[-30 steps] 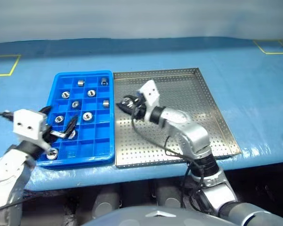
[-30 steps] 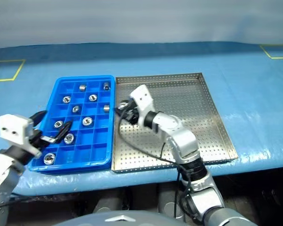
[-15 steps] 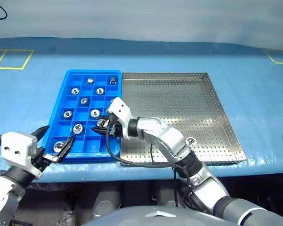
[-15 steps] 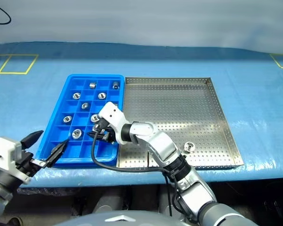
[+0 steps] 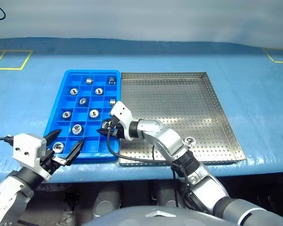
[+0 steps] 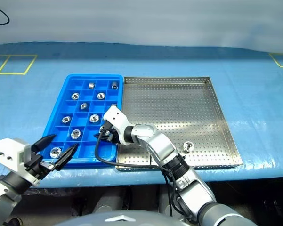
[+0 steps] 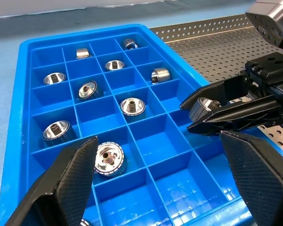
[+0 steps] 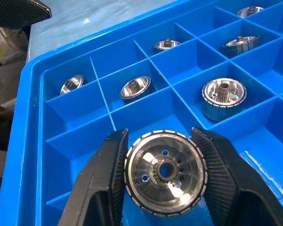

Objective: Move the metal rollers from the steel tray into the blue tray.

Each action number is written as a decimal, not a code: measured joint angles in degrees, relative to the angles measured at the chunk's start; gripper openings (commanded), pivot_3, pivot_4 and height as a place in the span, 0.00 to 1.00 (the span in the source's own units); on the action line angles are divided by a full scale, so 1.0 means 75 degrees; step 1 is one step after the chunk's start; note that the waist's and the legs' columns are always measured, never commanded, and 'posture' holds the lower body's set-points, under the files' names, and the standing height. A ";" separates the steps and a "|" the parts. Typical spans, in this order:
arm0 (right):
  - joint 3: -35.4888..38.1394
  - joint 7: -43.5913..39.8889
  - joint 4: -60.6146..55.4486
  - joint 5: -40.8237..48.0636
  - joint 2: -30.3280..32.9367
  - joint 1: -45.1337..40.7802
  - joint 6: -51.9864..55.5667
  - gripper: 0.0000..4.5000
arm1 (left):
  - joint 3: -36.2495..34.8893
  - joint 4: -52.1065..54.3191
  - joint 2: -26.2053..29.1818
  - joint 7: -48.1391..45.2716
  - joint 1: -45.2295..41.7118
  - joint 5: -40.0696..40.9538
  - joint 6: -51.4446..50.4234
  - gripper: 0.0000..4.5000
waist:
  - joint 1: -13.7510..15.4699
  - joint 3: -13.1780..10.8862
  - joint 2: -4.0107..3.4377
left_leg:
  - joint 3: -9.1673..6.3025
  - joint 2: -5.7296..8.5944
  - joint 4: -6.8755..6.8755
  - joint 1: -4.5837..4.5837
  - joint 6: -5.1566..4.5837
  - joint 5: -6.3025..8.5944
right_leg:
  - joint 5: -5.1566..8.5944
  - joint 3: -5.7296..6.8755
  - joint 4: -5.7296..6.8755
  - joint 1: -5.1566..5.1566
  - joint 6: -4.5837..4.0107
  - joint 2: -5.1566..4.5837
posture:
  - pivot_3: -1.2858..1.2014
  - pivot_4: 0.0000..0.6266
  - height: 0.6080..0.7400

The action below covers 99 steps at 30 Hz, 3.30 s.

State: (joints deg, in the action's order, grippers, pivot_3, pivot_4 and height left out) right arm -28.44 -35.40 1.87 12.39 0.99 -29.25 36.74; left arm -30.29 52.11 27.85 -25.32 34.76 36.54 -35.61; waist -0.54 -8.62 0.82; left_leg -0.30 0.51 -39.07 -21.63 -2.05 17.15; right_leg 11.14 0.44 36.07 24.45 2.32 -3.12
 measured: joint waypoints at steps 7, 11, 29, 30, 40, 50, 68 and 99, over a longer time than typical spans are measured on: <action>0.0177 0.0042 -0.0143 -0.0034 -0.0017 0.0053 -0.0238 0.80 | 0.0108 -0.0008 0.0176 0.0055 -0.0252 0.0001 -0.0045 1.00 | -0.0002 -0.0001 -0.0002 | -0.0006 0.0000 0.0000 0.0000 0.0008 -0.0004 | 0.0000 0.0006 -0.0001 0.0001 0.0000 0.0000 | 0.53 0.24 1.00; 0.0571 0.0039 -0.1149 0.0035 0.0446 0.0074 -0.0194 0.80 | 0.0399 -0.0029 0.0335 0.0065 -0.0713 0.0012 -0.0143 1.00 | 0.0003 -0.0005 -0.0009 | -0.0010 0.0004 -0.0002 -0.0001 0.0005 -0.0003 | -0.0001 0.0010 -0.0007 0.0002 0.0002 -0.0004 | 0.52 0.24 1.00; 0.2839 -0.1476 -0.4946 0.0466 0.6342 0.2426 0.1777 0.80 | 0.4175 -0.1582 0.0178 -0.0132 -0.3827 -0.0635 -0.0301 1.00 | -0.0451 -0.0024 -0.0035 | 0.0041 -0.0004 -0.0016 -0.0009 -0.0063 0.0031 | -0.0004 -0.0039 -0.0014 -0.0019 0.0018 0.0003 | 0.43 0.24 1.00; 0.2919 -0.1441 -0.5038 0.0515 0.6374 0.2597 0.1886 0.80 | 0.4213 -0.1635 0.0175 -0.0145 -0.3881 -0.0662 -0.0281 1.00 | -0.0459 -0.0024 -0.0034 | 0.0045 -0.0003 -0.0020 -0.0009 -0.0068 0.0033 | -0.0005 -0.0042 -0.0014 -0.0020 0.0020 0.0002 | 0.43 0.24 1.00; 0.3285 -0.0944 -0.5035 0.0660 0.6399 0.3684 0.2320 0.80 | 0.4425 -0.1838 0.0177 -0.0296 -0.3916 -0.0891 -0.0163 1.00 | -0.0508 -0.0025 -0.0031 | 0.0070 -0.0002 -0.0034 -0.0007 -0.0080 0.0040 | -0.0010 -0.0063 -0.0014 -0.0018 0.0034 0.0000 | 0.43 0.24 1.00; 0.3245 -0.0703 -0.4152 0.0554 0.6234 0.3700 0.2095 0.80 | 0.4426 -0.1838 0.0155 -0.0298 -0.3889 -0.0963 -0.0144 1.00 | -0.0520 -0.0025 -0.0031 | 0.0074 -0.0001 -0.0037 -0.0007 -0.0082 0.0040 | -0.0012 -0.0069 -0.0013 -0.0018 0.0038 0.0002 | 0.44 0.24 1.00; 0.3023 -0.0433 -0.3848 0.0563 0.5643 0.3298 0.1937 0.41 | 0.4308 -0.1835 0.0178 -0.0294 -0.3741 -0.0981 -0.0134 1.00 | -0.0510 -0.0025 -0.0031 | 0.0079 -0.0001 -0.0050 -0.0007 -0.0084 0.0042 | -0.0022 -0.0081 -0.0011 -0.0018 0.0051 0.0005 | 0.44 0.24 1.00; -0.0784 -0.1174 -0.1413 0.0645 0.0622 -0.0569 0.0493 0.41 | 0.0981 0.0567 -0.0263 0.0248 0.1937 -0.0679 0.0089 1.00 | 0.0241 -0.0026 -0.0016 | 0.0031 -0.0001 -0.0025 0.0001 -0.0053 0.0028 | -0.0005 -0.0029 -0.0009 0.0011 0.0018 -0.0007 | 0.59 0.24 1.00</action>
State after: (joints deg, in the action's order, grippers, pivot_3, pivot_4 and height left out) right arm -34.31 -44.21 -8.73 17.22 5.66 -33.52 40.44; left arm -22.94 56.36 25.88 -23.46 49.28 31.44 -34.94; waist 1.27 -8.82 0.70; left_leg -0.07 0.50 -39.26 -21.63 -2.45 17.36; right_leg 11.10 0.22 36.00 24.53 2.46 -3.18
